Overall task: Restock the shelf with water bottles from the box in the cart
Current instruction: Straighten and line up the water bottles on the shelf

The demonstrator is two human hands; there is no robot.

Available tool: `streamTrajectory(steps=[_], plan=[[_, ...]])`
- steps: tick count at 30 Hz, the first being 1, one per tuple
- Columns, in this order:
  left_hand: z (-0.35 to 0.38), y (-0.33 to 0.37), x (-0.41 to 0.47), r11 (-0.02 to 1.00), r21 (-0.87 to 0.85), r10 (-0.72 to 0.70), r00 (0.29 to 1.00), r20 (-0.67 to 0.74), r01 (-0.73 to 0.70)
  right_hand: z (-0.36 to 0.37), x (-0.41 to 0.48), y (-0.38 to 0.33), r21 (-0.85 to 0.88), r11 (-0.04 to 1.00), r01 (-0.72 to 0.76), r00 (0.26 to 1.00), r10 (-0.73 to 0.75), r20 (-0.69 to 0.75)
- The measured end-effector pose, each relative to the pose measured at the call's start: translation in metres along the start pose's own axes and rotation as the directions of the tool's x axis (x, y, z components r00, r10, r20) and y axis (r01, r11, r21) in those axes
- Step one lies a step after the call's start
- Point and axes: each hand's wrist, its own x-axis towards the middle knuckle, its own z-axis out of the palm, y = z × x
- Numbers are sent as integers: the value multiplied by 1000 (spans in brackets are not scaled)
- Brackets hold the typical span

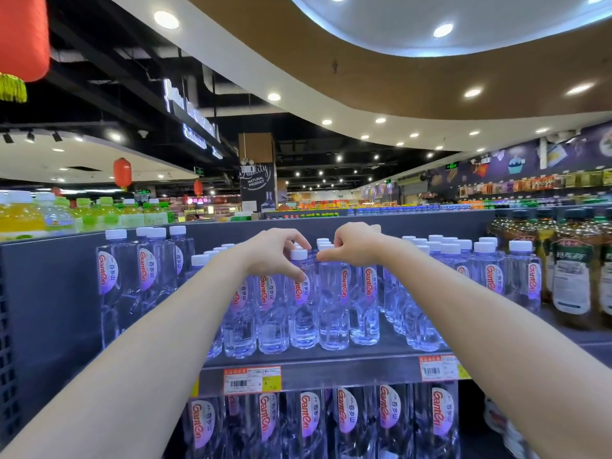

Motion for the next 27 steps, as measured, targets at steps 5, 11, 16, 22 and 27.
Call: streamTrajectory(steps=[5, 11, 16, 22, 27], plan=[[-3, 0, 5, 1000, 5, 6, 999, 39, -6, 6, 4, -6, -23, 1000, -18, 999, 17, -27], [-5, 4, 7, 997, 74, 10, 998, 69, -15, -3, 4, -5, 8, 999, -43, 997, 43, 65], [0, 3, 7, 983, 181, 15, 1000, -2, -14, -24, -3, -2, 152, 987, 54, 978, -83, 189], [-2, 5, 7, 989, 148, 25, 1000, -13, -22, -20, -2, -1, 129, 991, 41, 987, -60, 148], [-5, 4, 6, 995, 96, 20, 1000, -1, -20, -15, -2, 2, 122, 992, 20, 993, -34, 111]])
